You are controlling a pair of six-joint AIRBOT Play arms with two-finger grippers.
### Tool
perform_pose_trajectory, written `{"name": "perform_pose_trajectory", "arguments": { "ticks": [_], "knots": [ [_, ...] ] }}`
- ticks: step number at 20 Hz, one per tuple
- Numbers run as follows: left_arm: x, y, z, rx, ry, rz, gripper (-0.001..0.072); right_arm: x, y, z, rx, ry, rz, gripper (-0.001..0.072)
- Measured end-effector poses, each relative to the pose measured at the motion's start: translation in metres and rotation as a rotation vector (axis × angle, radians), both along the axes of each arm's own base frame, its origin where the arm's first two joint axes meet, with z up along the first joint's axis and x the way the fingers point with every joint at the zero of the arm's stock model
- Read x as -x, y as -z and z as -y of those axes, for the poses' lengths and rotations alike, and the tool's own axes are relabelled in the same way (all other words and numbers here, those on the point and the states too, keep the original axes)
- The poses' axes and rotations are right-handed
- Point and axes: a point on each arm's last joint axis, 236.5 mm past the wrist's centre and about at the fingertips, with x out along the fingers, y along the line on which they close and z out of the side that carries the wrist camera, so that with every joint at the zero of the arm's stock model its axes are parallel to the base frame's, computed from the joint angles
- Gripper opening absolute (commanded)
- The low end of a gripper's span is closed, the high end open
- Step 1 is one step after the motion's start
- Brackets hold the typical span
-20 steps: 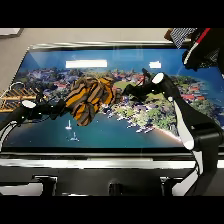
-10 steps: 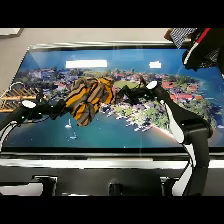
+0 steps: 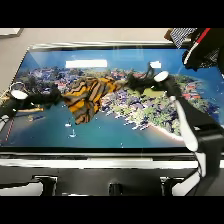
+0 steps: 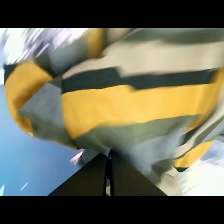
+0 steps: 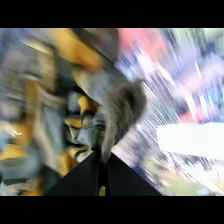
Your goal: Fold the clothes and pants, and hang the long-sleeved shirts on hangers.
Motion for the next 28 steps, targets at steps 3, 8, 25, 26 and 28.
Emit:
{"name": "perform_pose_trajectory", "arguments": {
  "ticks": [3, 8, 25, 26, 28],
  "knots": [
    [-0.019, -0.101, -0.006, -0.088, 0.045, 0.209, 0.0033, 0.003, -0.124, 0.051, 0.01, 0.09, 0.24, 0.0028],
    [0.013, -0.298, -0.008, -0.223, 0.049, 0.614, 0.0033, 0.099, -0.335, 0.125, 0.114, 0.243, 0.687, 0.0029],
    [0.171, -0.416, -0.025, -0.316, -0.141, 0.818, 0.0034, 0.306, -0.463, 0.237, 0.511, 0.734, 0.969, 0.003],
    [0.154, -0.392, -0.024, -0.29, -0.133, 0.755, 0.0033, 0.273, -0.448, 0.242, 0.505, 0.729, 0.912, 0.003],
    [0.117, -0.338, -0.017, -0.248, -0.11, 0.628, 0.0034, 0.206, -0.413, 0.246, 0.466, 0.702, 0.805, 0.003]
  ]
}}
